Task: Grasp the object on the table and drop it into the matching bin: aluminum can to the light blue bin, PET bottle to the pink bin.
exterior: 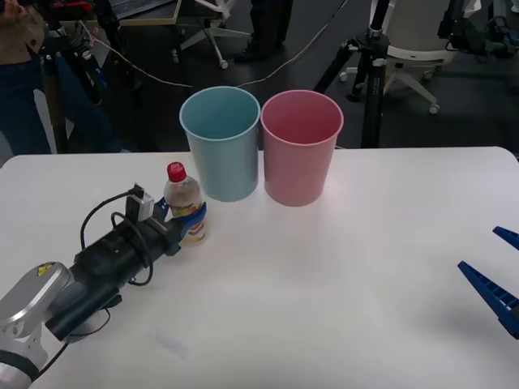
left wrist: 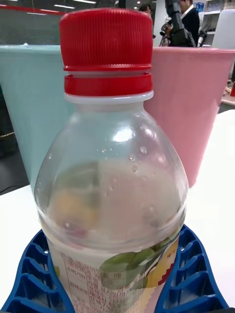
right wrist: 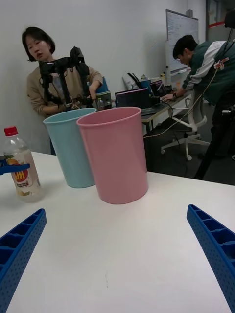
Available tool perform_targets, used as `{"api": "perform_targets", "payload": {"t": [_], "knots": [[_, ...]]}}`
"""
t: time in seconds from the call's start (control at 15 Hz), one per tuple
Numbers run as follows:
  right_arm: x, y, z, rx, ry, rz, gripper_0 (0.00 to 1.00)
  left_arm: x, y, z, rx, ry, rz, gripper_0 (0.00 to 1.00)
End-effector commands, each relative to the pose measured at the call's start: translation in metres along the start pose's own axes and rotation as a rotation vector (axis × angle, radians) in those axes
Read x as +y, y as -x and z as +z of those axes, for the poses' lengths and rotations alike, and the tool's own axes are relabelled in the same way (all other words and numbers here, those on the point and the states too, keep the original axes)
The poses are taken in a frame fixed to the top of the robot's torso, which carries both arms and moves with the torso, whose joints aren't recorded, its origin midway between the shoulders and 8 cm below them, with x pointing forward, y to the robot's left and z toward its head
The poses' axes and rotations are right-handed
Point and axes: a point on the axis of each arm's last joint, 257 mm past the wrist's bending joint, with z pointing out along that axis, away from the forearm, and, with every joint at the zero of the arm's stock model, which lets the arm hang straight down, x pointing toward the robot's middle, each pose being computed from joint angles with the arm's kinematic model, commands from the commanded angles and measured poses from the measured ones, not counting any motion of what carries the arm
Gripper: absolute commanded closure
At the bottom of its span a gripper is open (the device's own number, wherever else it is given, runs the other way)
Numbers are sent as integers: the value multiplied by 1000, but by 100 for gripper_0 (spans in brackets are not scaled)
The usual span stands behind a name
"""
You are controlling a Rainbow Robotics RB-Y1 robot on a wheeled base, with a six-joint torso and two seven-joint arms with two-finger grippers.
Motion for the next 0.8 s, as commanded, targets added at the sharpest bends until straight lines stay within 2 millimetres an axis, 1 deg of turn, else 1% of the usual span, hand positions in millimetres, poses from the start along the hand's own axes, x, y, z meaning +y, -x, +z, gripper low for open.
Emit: {"api": "perform_targets", "payload": {"t": [0.07, 0.27, 0.47, 0.6, 0.8], "knots": [[0, 0, 0, 0, 0, 0, 0, -10, 15, -26, -11, -15, -47, 100], [0, 0, 0, 0, 0, 0, 0, -14, 30, -54, -5, -10, -73, 100], [0, 0, 0, 0, 0, 0, 0, -15, 49, -75, -8, -16, -92, 100], [0, 0, 0, 0, 0, 0, 0, -13, 65, -82, -20, -17, -99, 100], [0, 0, 0, 0, 0, 0, 0, -7, 103, -83, -52, -22, -69, 100]]}}
